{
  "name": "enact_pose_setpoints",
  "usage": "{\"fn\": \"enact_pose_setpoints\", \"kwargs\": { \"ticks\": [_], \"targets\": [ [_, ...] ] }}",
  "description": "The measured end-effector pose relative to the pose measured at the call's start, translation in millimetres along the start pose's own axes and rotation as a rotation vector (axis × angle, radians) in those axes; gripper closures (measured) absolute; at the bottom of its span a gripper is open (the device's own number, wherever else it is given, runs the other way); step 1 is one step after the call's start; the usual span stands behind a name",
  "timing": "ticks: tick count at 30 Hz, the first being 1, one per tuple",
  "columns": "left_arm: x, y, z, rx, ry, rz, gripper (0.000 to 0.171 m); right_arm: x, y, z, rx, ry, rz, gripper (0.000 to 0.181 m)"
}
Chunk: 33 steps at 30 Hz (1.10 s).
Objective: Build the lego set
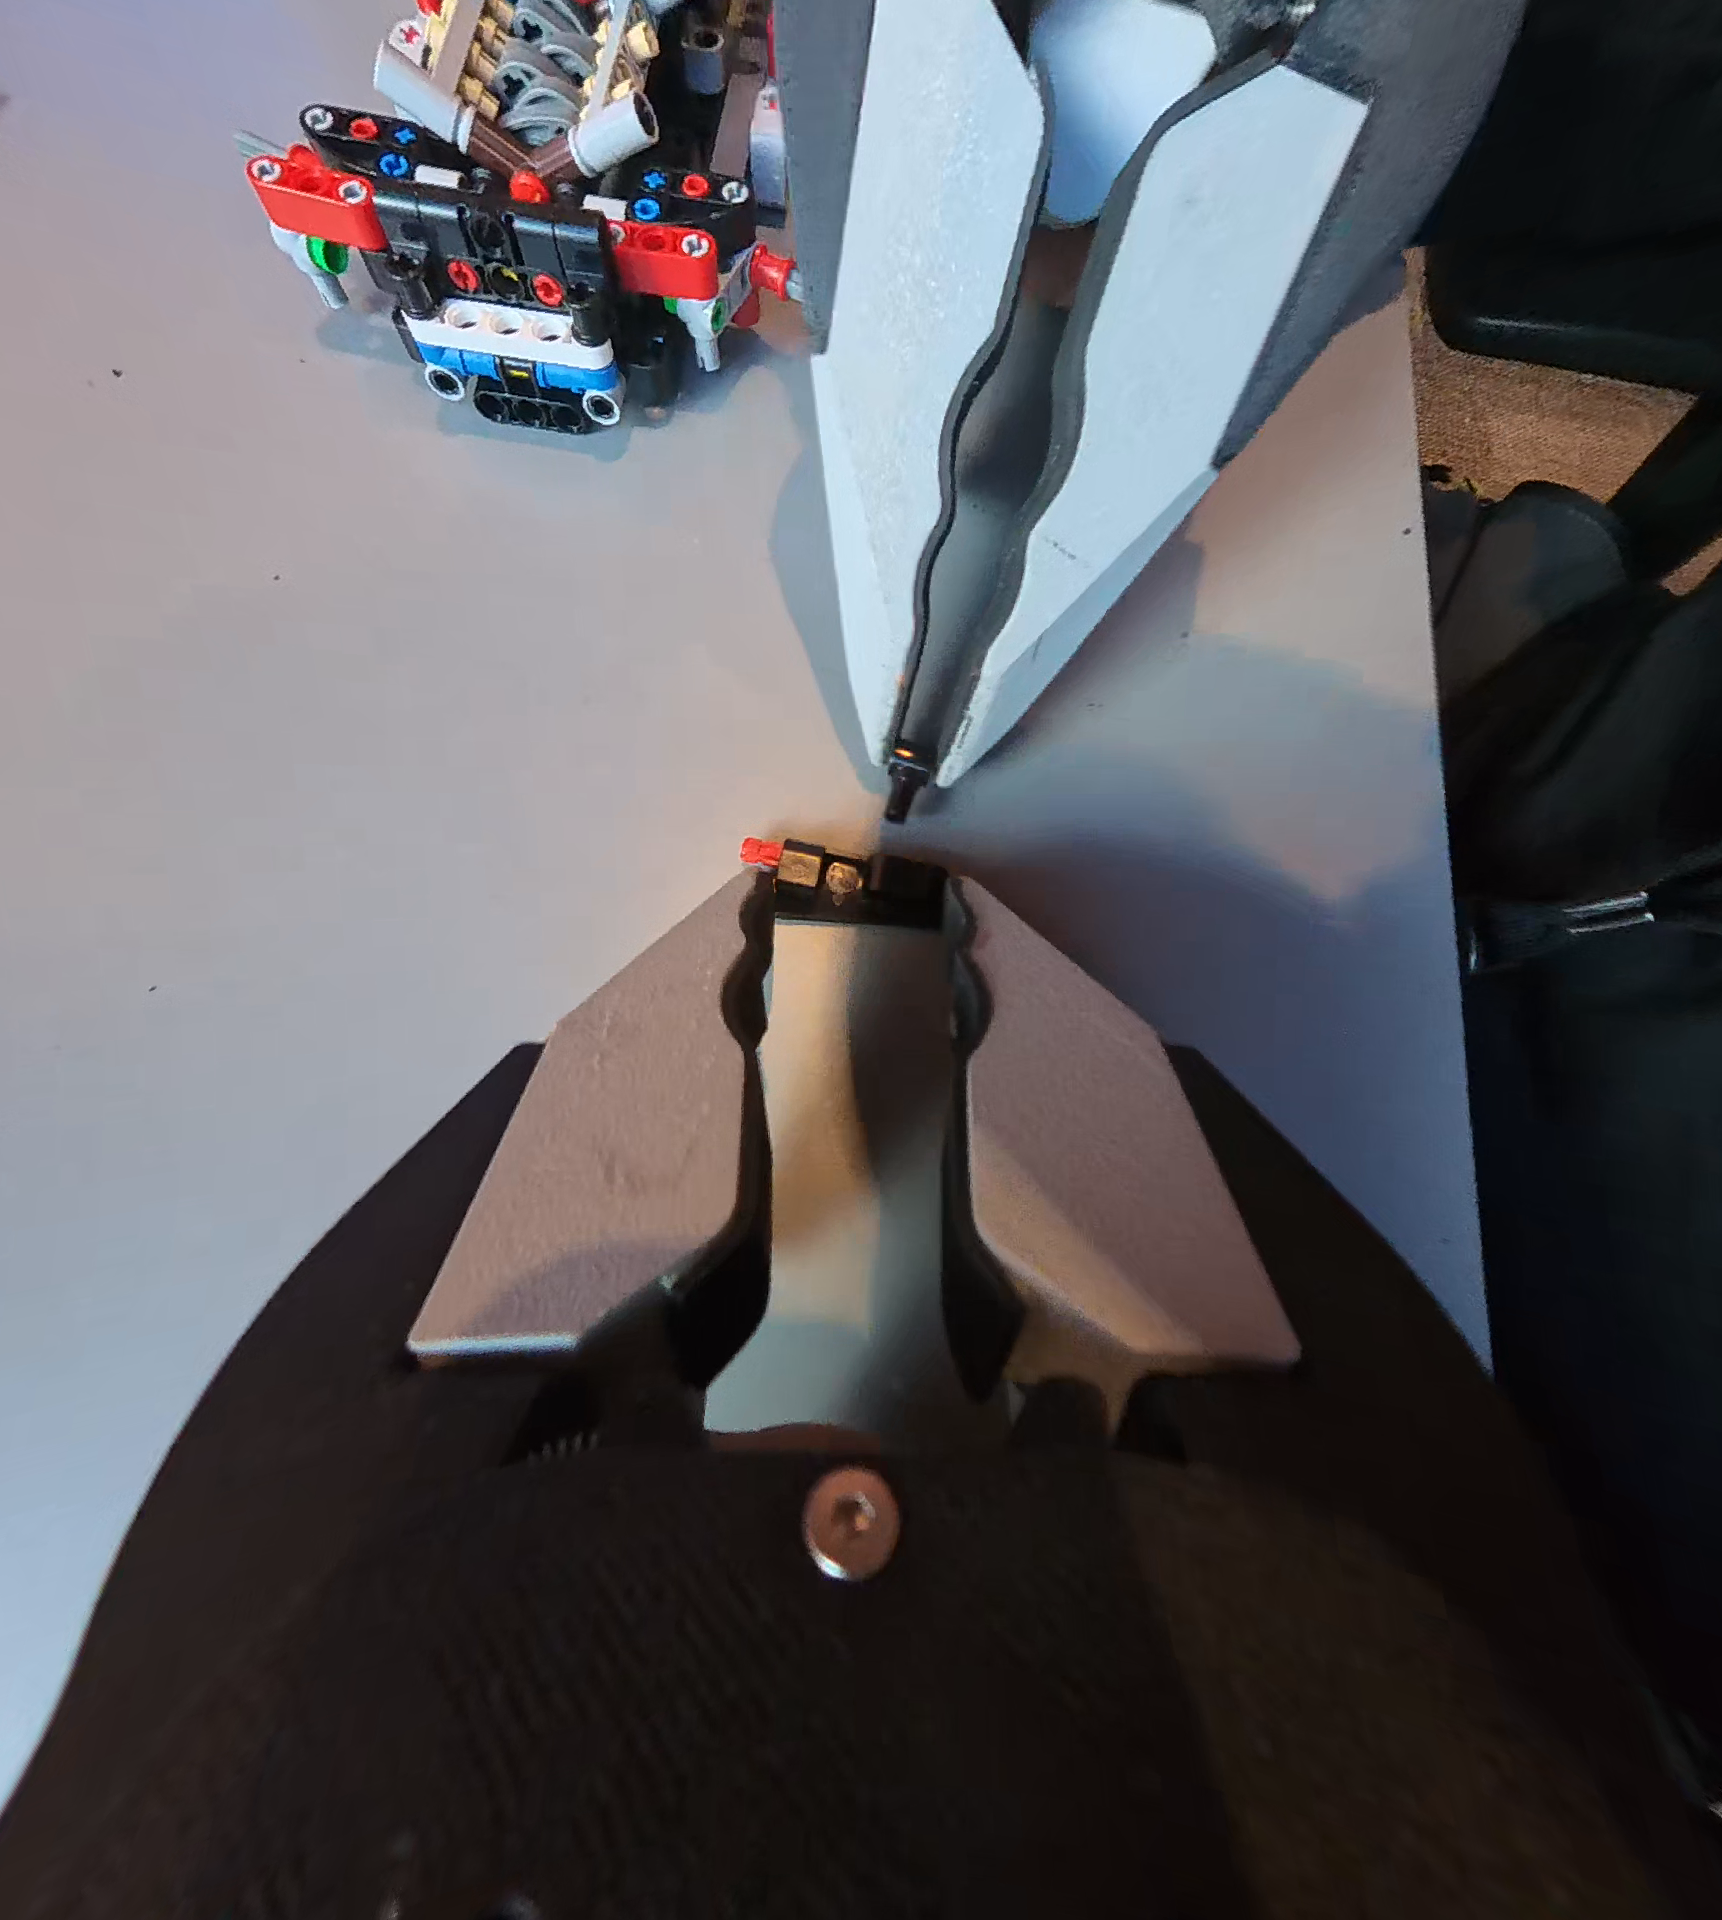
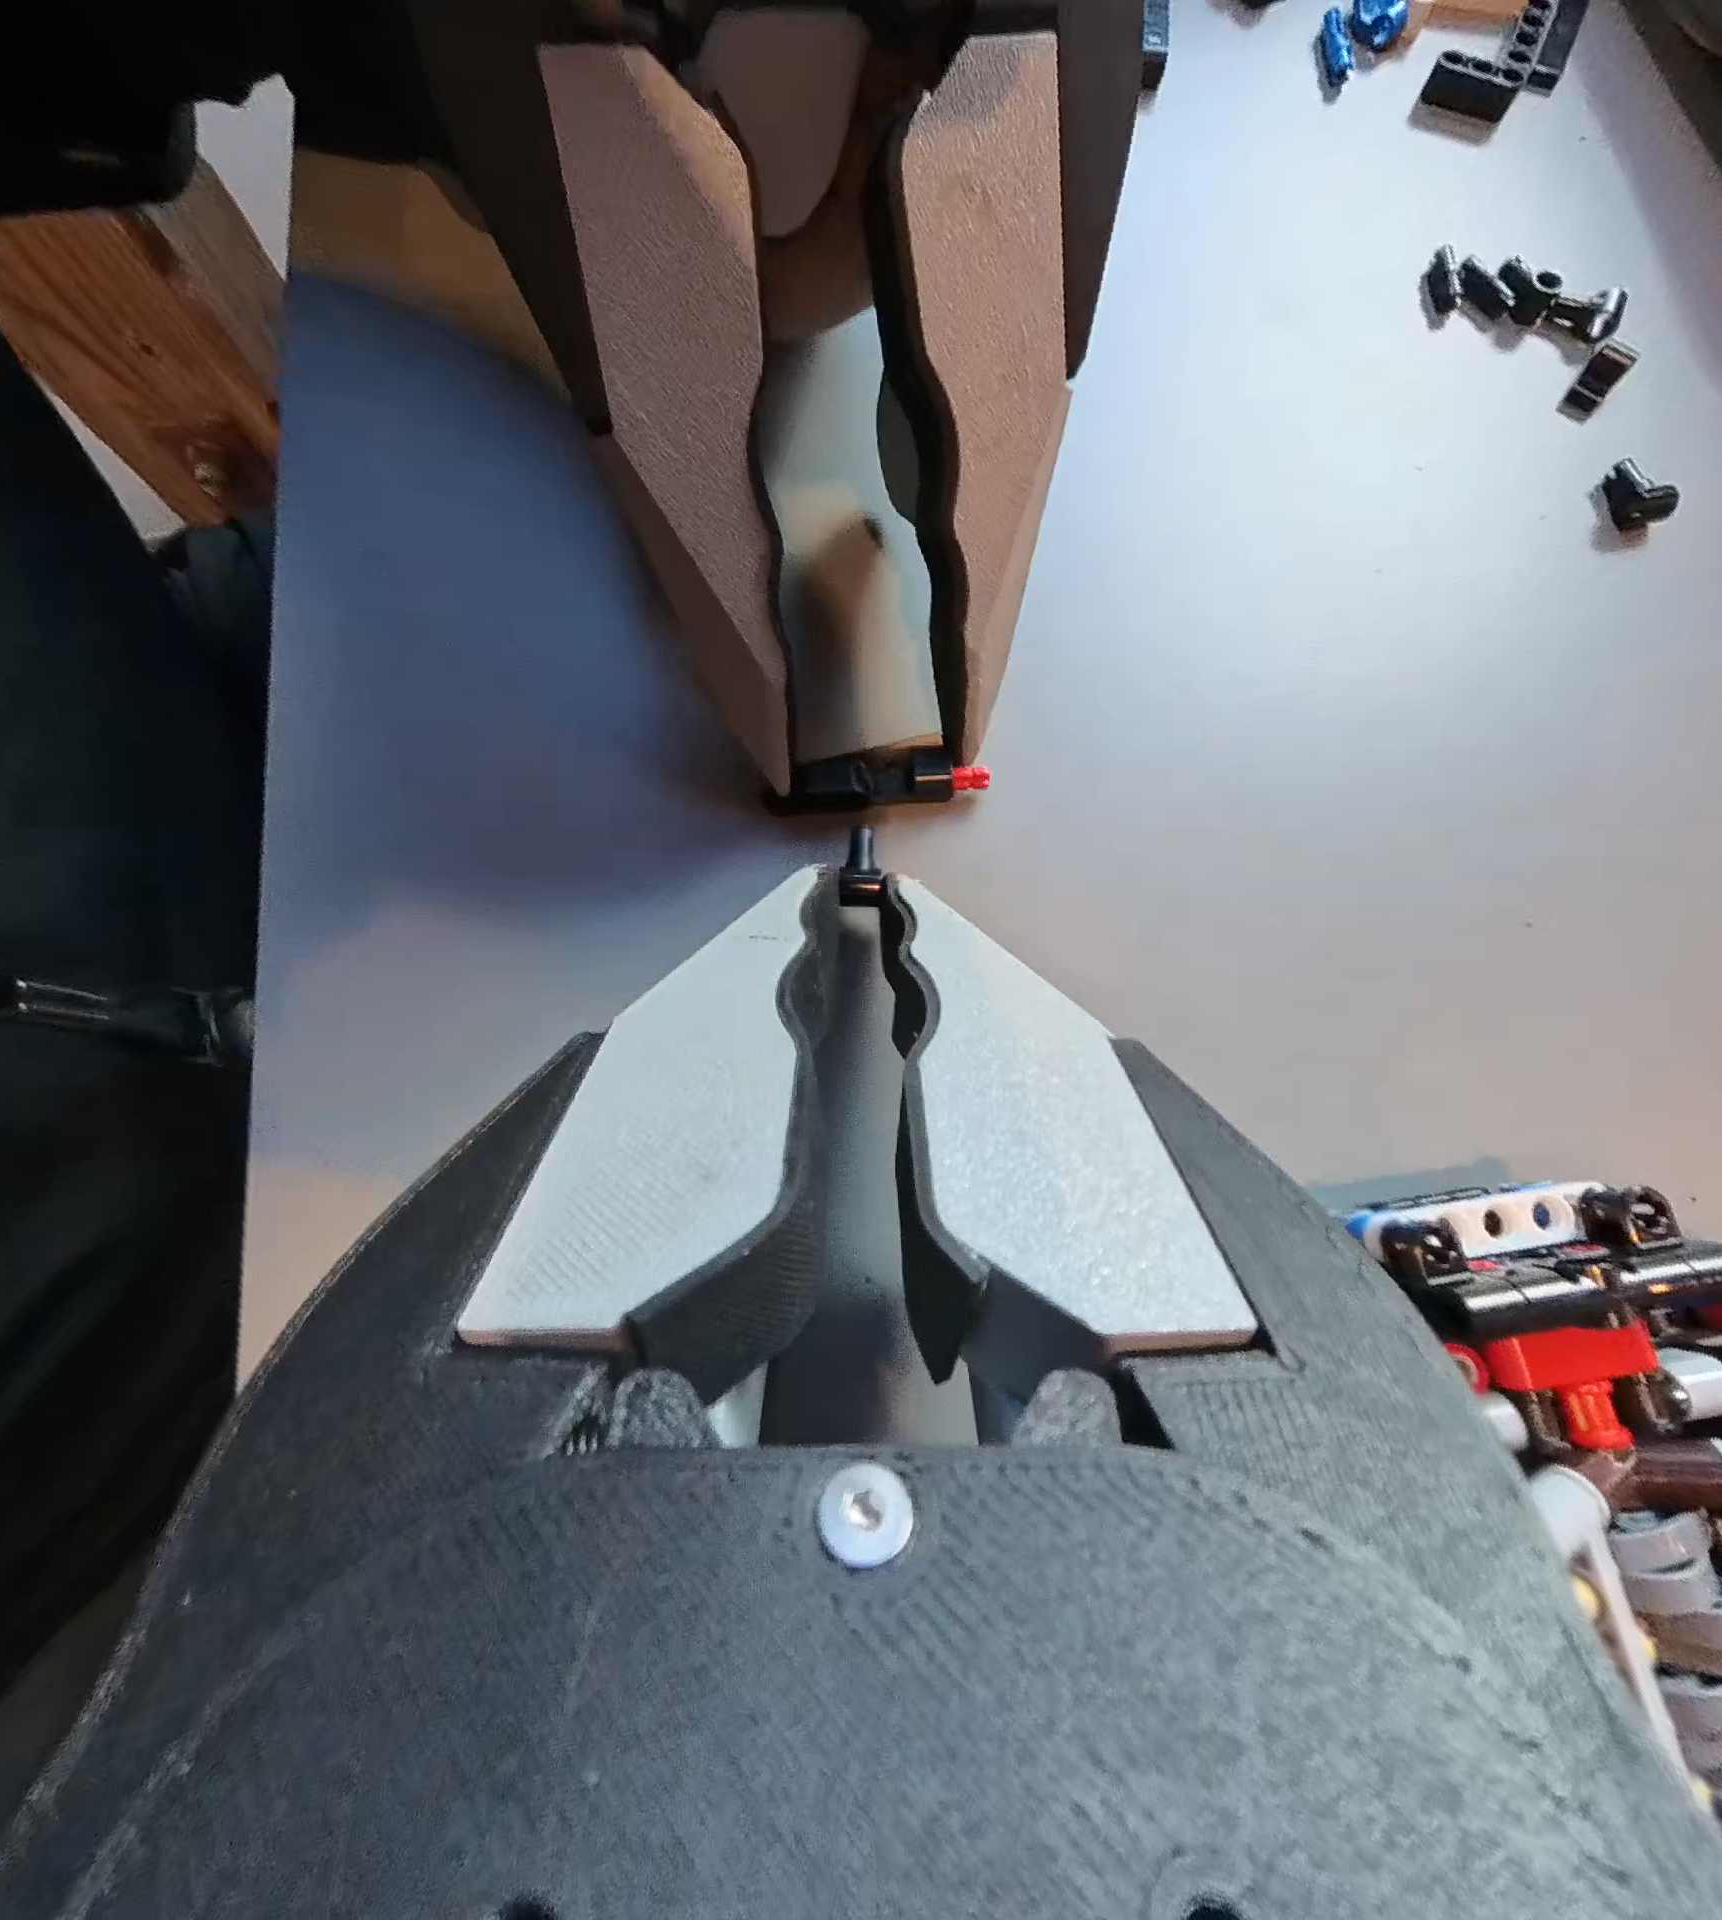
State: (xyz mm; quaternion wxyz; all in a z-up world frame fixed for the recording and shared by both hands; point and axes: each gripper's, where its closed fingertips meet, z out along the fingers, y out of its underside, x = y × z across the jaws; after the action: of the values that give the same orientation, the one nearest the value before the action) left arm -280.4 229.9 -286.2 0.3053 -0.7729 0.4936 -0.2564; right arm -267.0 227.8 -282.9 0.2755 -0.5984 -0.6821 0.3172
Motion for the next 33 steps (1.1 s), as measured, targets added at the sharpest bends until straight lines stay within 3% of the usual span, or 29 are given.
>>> {"fn": "enact_pose_setpoints", "kwargs": {
  "ticks": [15, 21, 24, 30, 33],
  "targets": [
    [-2, -3, -7, 0.041, -0.068, -0.055, 0.137, -1, 1, 3, -0.015, -0.032, 0.028, 0.177],
    [3, -12, -13, 0.085, -0.067, -0.075, 0.152, 0, 2, 2, -0.018, -0.037, 0.030, 0.176],
    [3, -7, -3, 0.029, -0.075, -0.066, 0.146, 0, 3, 2, -0.018, -0.042, 0.027, 0.176],
    [2, -4, -3, -0.008, -0.078, -0.024, 0.163, 1, 1, 1, -0.007, -0.055, 0.051, 0.176],
    [3, -1, -3, -0.022, -0.089, -0.023, 0.157, 1, 1, 0, -0.005, -0.064, 0.054, 0.176]
  ]
}}
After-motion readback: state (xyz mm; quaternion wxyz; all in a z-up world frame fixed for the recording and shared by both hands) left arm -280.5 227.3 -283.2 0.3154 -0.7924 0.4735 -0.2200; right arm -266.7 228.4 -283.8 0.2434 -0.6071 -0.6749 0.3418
